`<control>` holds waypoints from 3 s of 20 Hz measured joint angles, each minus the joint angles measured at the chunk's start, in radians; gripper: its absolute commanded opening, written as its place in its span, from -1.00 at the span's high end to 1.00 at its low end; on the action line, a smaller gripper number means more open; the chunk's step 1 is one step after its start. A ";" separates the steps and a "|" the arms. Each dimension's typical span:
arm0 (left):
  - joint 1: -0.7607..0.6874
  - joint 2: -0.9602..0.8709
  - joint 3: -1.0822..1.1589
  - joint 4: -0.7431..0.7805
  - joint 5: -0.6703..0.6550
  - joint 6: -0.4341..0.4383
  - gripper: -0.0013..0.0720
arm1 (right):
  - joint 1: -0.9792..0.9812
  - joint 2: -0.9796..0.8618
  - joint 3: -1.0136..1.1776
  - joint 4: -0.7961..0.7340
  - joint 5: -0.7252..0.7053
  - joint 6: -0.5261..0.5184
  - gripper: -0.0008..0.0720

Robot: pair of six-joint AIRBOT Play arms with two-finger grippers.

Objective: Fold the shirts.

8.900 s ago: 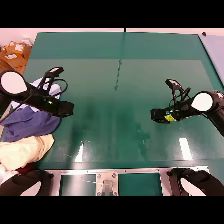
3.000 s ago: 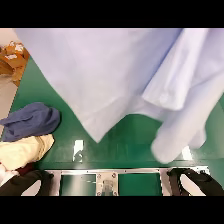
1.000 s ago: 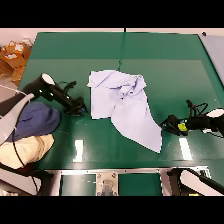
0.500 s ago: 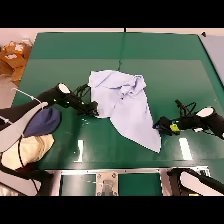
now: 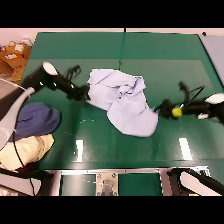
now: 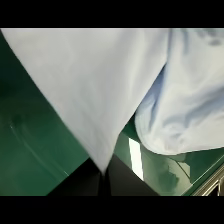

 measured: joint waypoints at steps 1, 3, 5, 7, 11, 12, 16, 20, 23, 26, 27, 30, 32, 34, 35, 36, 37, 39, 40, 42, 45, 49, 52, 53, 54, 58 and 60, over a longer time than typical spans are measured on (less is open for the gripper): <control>0.001 0.024 0.075 0.017 -0.026 -0.004 0.92 | -0.026 0.026 0.065 0.063 0.011 -0.004 0.92; 0.005 0.076 0.252 0.065 -0.086 -0.016 0.92 | -0.105 0.079 0.213 0.188 0.017 -0.005 0.92; 0.006 0.122 0.444 0.107 -0.142 -0.029 0.92 | -0.196 0.128 0.344 0.297 0.016 0.018 0.92; 0.005 0.183 0.586 0.132 -0.180 -0.039 0.92 | -0.291 0.175 0.458 0.376 -0.001 0.063 0.92; 0.007 0.356 0.694 0.158 -0.157 -0.041 0.92 | -0.390 0.283 0.581 0.450 -0.073 0.135 0.92; 0.006 0.399 0.706 0.161 -0.143 -0.037 0.92 | -0.400 0.305 0.593 0.459 -0.094 0.151 0.92; 0.006 0.541 0.726 0.172 -0.056 -0.010 0.92 | -0.420 0.393 0.620 0.480 -0.176 0.193 0.92; 0.006 0.636 0.732 0.188 0.056 0.028 0.92 | -0.426 0.493 0.659 0.521 -0.348 0.185 0.92; 0.006 0.665 0.731 0.279 0.119 0.038 0.92 | -0.427 0.560 0.687 0.530 -0.488 0.116 0.92; 0.006 0.653 0.669 0.314 0.135 0.038 0.92 | -0.428 0.573 0.693 0.496 -0.497 0.080 0.92; 0.006 0.636 0.627 0.304 0.136 0.040 0.91 | -0.427 0.565 0.686 0.481 -0.470 0.073 0.92; 0.006 0.543 0.500 0.240 0.119 0.066 0.92 | -0.422 0.524 0.609 0.435 -0.394 0.062 0.92; 0.006 0.454 0.434 0.164 0.096 0.090 0.92 | -0.391 0.479 0.510 0.419 -0.355 0.046 0.92; 0.006 0.348 0.391 0.094 0.066 0.116 0.92 | -0.315 0.414 0.388 0.393 -0.333 0.017 0.92; 0.007 0.294 0.378 0.060 0.055 0.127 0.91 | -0.266 0.370 0.325 0.377 -0.336 0.000 0.92; 0.006 0.244 0.369 0.037 0.047 0.134 0.92 | -0.217 0.322 0.267 0.354 -0.348 -0.016 0.92; 0.006 0.187 0.361 0.019 0.039 0.140 0.91 | -0.176 0.272 0.224 0.348 -0.362 -0.028 0.92; 0.007 0.090 0.353 -0.010 0.030 0.145 0.91 | -0.107 0.148 0.160 0.323 -0.393 -0.045 0.92; 0.007 0.044 0.351 -0.020 0.026 0.143 0.91 | -0.081 0.084 0.141 0.317 -0.401 -0.051 0.92; 0.003 -0.051 0.347 -0.043 0.005 0.134 0.91 | -0.037 -0.044 0.117 0.294 -0.411 -0.060 0.92; -0.013 -0.169 0.344 -0.059 -0.055 0.116 0.91 | -0.001 -0.201 0.100 0.219 -0.420 -0.066 0.92; -0.036 -0.262 0.333 -0.049 -0.162 0.087 0.91 | -0.051 -0.286 0.114 0.063 -0.388 -0.065 -0.14; -0.042 -0.288 0.301 -0.041 -0.199 0.068 0.91 | -0.130 -0.305 0.151 -0.035 -0.296 -0.026 -0.24; -0.043 -0.291 0.287 -0.042 -0.204 0.066 0.91 | -0.149 -0.304 0.164 -0.053 -0.256 -0.014 -0.24; -0.044 -0.294 0.275 -0.042 -0.206 0.063 0.91 | -0.163 -0.299 0.174 -0.064 -0.217 -0.006 -0.24; -0.044 -0.301 0.239 -0.036 -0.198 0.056 0.91 | -0.130 -0.192 0.210 -0.091 -0.103 0.010 -0.24; -0.045 -0.302 0.233 -0.037 -0.183 0.056 0.91 | -0.046 -0.122 0.237 -0.102 -0.098 -0.011 -0.39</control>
